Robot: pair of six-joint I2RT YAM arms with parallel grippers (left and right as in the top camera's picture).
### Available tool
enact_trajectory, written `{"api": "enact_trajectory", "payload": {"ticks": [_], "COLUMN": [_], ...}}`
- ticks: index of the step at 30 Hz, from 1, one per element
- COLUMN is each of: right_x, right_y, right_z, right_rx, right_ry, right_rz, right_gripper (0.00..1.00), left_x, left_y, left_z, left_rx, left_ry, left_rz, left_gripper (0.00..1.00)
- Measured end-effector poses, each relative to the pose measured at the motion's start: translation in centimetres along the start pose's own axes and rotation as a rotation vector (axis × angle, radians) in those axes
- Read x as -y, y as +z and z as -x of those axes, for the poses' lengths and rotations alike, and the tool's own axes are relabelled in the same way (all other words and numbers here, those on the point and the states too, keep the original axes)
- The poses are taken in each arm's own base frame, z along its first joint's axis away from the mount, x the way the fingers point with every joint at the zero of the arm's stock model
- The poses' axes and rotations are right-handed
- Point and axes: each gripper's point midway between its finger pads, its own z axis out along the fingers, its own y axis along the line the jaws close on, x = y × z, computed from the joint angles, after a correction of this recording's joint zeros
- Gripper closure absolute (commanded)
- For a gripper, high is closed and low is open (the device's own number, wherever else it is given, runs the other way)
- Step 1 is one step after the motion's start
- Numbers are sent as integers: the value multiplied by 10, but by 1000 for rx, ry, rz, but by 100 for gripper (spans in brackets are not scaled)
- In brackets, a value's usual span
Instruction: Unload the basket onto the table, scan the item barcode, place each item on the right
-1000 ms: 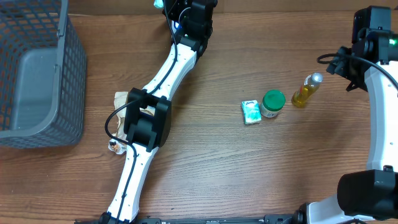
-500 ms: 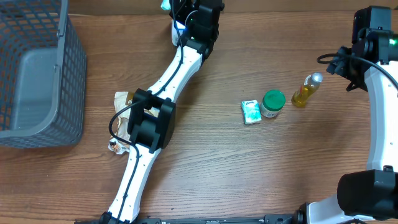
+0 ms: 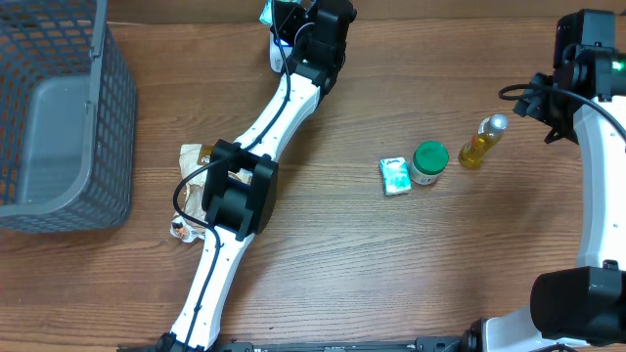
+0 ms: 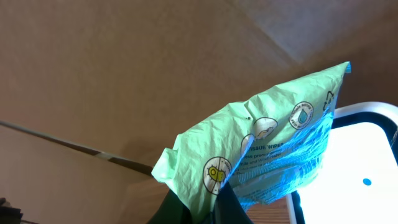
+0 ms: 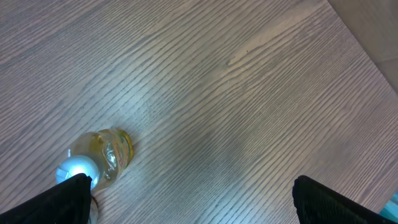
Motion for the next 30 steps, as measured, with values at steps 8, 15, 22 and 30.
{"api": "enact_trajectory", "payload": {"ticks": [8, 15, 22, 30], "right_x": [0, 0, 0, 0], "right_y": [0, 0, 0, 0], "right_z": [0, 0, 0, 0], "right_rx": [0, 0, 0, 0], "right_ry": [0, 1, 1, 0], "right_rz": [0, 0, 0, 0], "right_gripper": [0, 0, 0, 0], "left_x": [17, -47, -68, -5], "left_y": [-30, -118, -198, -239], "left_z": [-1, 28, -5, -71], "left_rx": [-32, -82, -302, -643], "left_ry": [-41, -344, -397, -251], "left_rz": [-242, -644, -957, -1150], "left_gripper": [92, 96, 96, 96]}}
